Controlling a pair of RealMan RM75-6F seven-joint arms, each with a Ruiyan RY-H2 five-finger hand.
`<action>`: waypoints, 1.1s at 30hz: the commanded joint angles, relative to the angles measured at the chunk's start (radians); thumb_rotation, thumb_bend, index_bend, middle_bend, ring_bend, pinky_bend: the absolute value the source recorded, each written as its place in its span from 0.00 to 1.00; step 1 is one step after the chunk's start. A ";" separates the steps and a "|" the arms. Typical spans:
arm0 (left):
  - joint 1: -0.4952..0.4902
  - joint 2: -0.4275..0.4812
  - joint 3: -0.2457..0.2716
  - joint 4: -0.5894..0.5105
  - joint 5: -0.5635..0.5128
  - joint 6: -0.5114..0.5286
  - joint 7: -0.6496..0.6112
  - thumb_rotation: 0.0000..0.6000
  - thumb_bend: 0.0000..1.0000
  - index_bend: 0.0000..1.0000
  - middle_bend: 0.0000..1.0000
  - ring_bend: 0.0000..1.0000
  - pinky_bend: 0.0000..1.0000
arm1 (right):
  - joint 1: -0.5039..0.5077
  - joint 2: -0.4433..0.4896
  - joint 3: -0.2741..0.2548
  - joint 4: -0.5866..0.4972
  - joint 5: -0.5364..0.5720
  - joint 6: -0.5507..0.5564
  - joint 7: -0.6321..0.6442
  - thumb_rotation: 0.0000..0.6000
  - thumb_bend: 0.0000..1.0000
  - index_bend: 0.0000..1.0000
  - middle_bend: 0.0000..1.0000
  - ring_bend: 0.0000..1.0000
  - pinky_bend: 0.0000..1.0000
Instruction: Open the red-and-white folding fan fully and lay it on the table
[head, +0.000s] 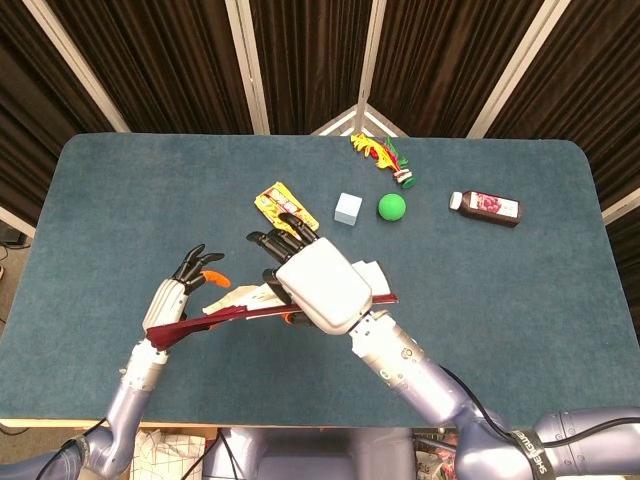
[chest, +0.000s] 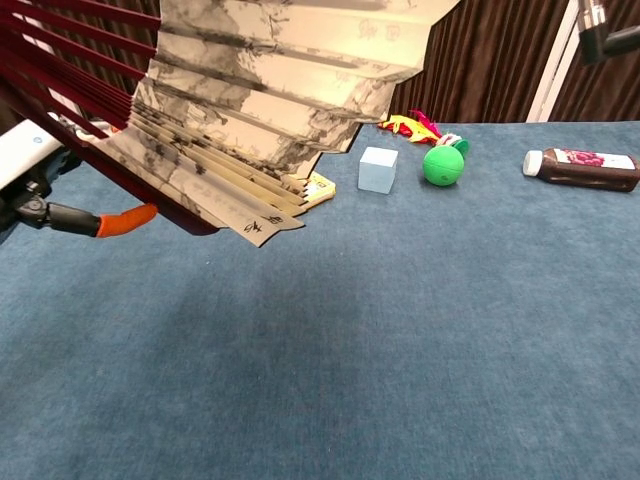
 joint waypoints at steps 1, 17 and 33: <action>-0.011 -0.019 0.001 0.017 -0.004 -0.007 0.009 1.00 0.42 0.45 0.18 0.00 0.17 | -0.001 0.006 -0.004 -0.005 -0.004 0.006 0.003 1.00 0.40 0.87 0.21 0.23 0.13; -0.050 -0.080 -0.008 0.067 -0.017 -0.020 0.032 1.00 0.47 0.64 0.36 0.00 0.18 | -0.013 0.053 -0.012 -0.026 -0.010 0.015 0.049 1.00 0.40 0.87 0.21 0.23 0.14; -0.061 -0.078 -0.038 0.111 -0.039 0.013 0.048 1.00 0.49 0.71 0.41 0.00 0.19 | -0.064 0.123 -0.036 -0.002 -0.043 0.023 0.120 1.00 0.40 0.87 0.21 0.23 0.14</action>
